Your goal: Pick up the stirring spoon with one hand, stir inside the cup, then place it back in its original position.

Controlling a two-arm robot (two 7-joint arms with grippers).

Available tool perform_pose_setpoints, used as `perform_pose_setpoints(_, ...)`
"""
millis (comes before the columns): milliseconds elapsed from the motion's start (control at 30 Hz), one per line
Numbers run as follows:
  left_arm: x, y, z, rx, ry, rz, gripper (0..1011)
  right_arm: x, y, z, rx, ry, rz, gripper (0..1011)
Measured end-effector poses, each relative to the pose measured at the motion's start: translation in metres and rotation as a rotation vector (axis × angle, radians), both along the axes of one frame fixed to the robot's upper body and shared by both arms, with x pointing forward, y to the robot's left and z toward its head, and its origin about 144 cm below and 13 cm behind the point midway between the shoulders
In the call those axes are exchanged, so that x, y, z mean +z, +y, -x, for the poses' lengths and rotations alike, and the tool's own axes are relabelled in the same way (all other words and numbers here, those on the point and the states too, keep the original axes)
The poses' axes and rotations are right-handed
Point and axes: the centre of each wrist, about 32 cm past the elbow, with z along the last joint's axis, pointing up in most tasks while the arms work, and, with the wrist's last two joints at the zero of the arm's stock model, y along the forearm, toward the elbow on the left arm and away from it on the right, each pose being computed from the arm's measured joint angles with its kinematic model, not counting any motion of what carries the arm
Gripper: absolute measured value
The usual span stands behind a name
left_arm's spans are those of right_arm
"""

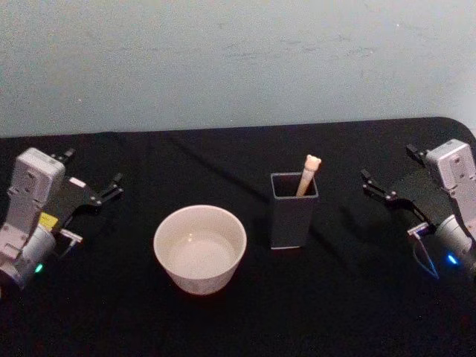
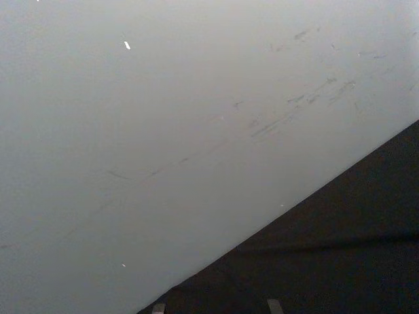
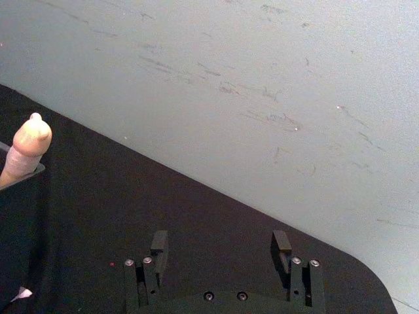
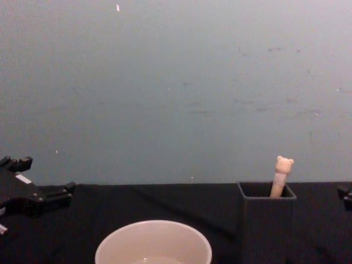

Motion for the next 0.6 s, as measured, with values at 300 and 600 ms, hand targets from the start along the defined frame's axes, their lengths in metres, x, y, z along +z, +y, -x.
perform_pose_setpoints(300,0.0,0.0,0.0,0.0,0.0,0.0,1001,0.0,0.0,0.0,0.0,0.0,0.0,1002)
perform_pose_setpoints(600,0.0,0.0,0.0,0.0,0.0,0.0,1001,0.0,0.0,0.0,0.0,0.0,0.0,1002)
